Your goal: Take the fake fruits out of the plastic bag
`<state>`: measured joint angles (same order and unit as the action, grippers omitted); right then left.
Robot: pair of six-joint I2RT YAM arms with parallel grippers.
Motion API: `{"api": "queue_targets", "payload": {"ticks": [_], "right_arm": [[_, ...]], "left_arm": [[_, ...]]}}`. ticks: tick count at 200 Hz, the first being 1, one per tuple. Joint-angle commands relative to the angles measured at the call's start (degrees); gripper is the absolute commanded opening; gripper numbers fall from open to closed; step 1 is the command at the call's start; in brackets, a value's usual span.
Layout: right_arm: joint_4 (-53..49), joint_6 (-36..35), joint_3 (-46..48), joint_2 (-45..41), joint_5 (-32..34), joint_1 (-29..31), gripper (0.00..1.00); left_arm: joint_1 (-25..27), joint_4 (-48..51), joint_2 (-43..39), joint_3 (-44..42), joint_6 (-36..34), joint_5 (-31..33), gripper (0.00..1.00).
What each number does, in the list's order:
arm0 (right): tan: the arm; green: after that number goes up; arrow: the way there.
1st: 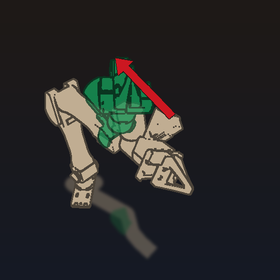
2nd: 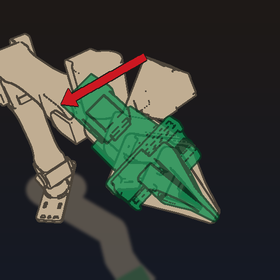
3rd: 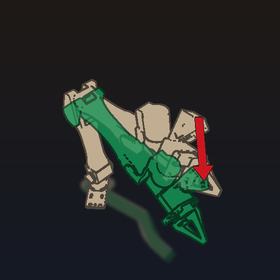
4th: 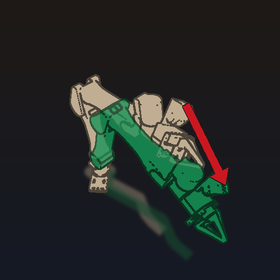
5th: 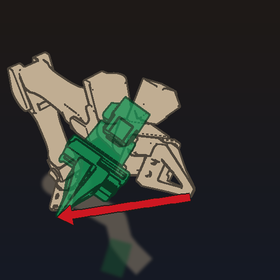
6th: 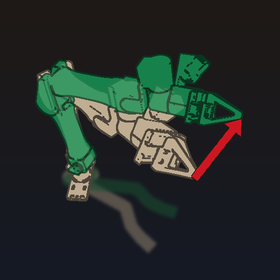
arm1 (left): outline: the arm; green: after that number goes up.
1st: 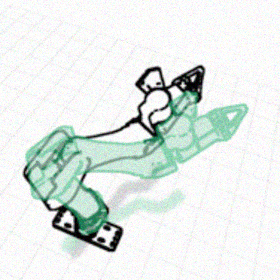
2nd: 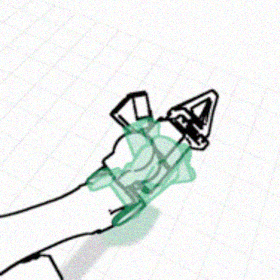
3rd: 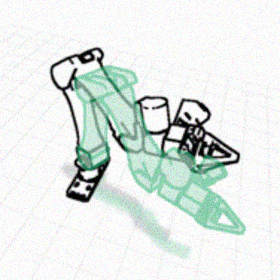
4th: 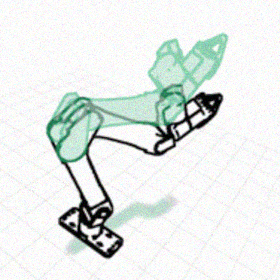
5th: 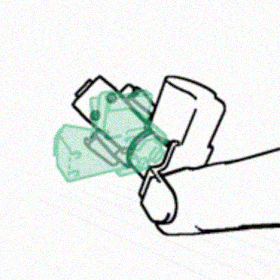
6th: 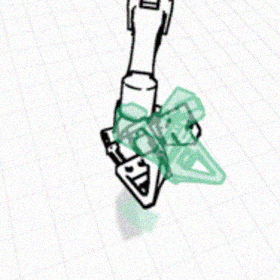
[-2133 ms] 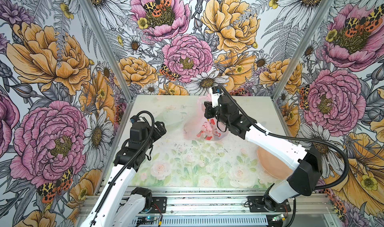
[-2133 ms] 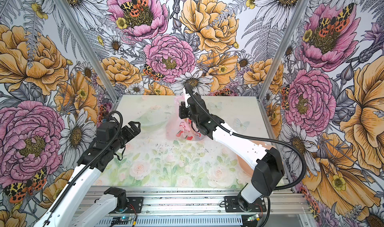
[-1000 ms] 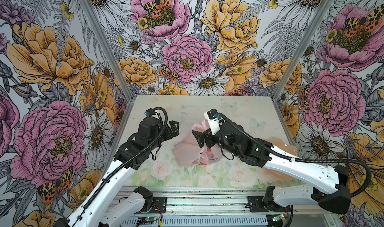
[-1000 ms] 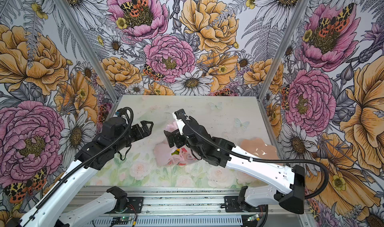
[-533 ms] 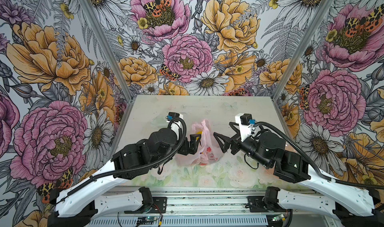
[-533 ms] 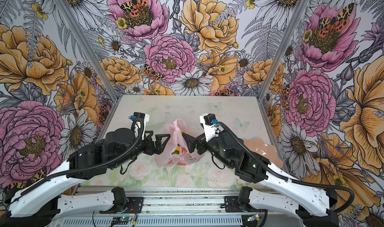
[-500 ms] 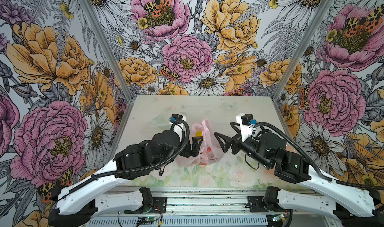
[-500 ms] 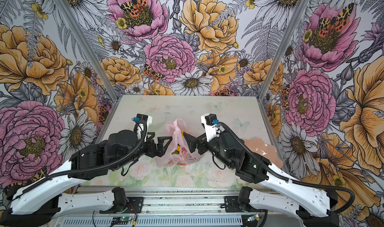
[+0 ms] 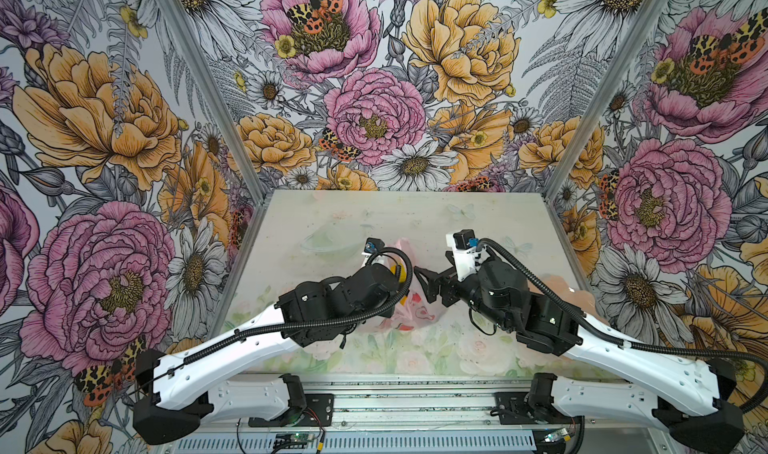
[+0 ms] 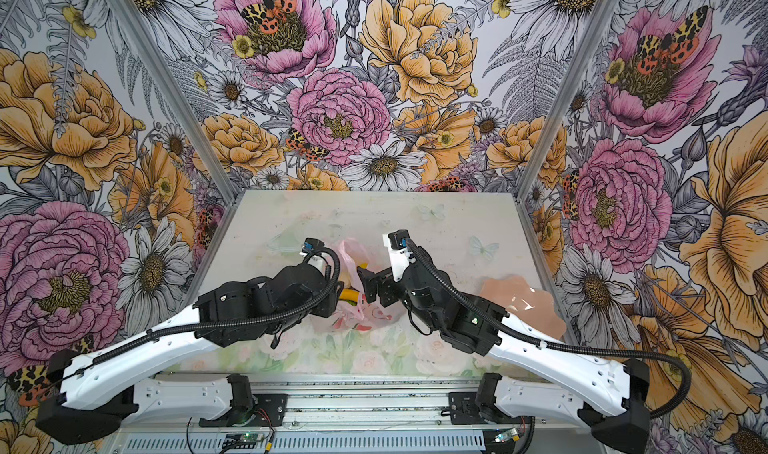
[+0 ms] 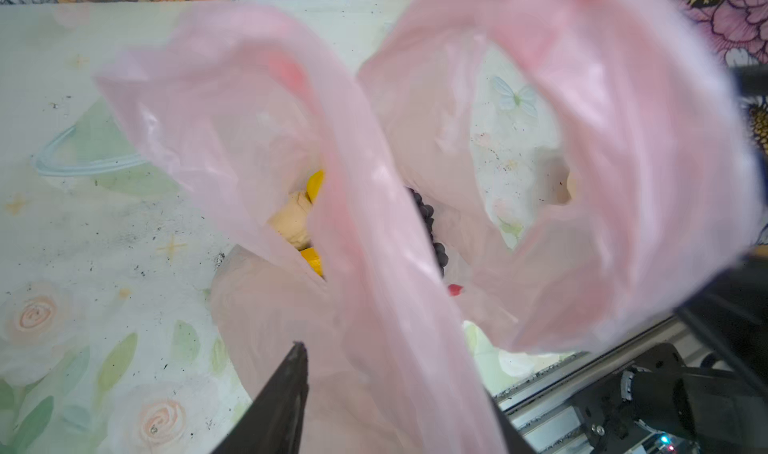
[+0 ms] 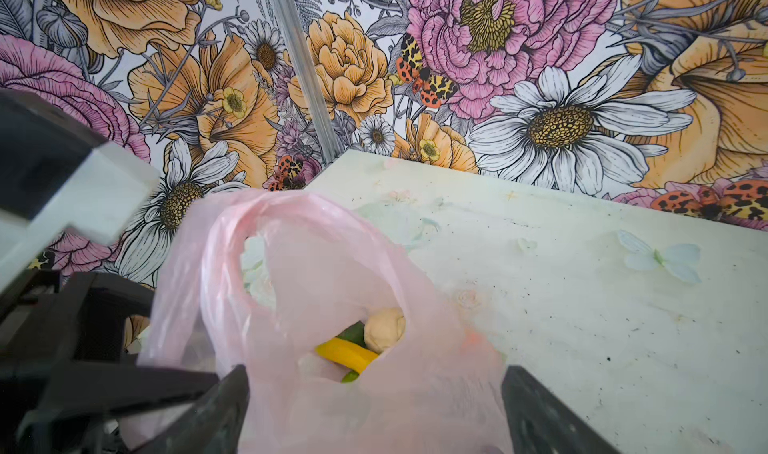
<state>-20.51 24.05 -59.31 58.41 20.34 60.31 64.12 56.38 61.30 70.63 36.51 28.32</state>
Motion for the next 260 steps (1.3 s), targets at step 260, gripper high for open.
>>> {"api": "queue_targets", "payload": {"ticks": [260], "right_arm": [[0.1,1.8,-19.0,23.7,-4.6,-6.0,0.9]], "left_arm": [[-23.0,-17.9,-3.5,-10.5,0.2,-21.0,0.11]]}}
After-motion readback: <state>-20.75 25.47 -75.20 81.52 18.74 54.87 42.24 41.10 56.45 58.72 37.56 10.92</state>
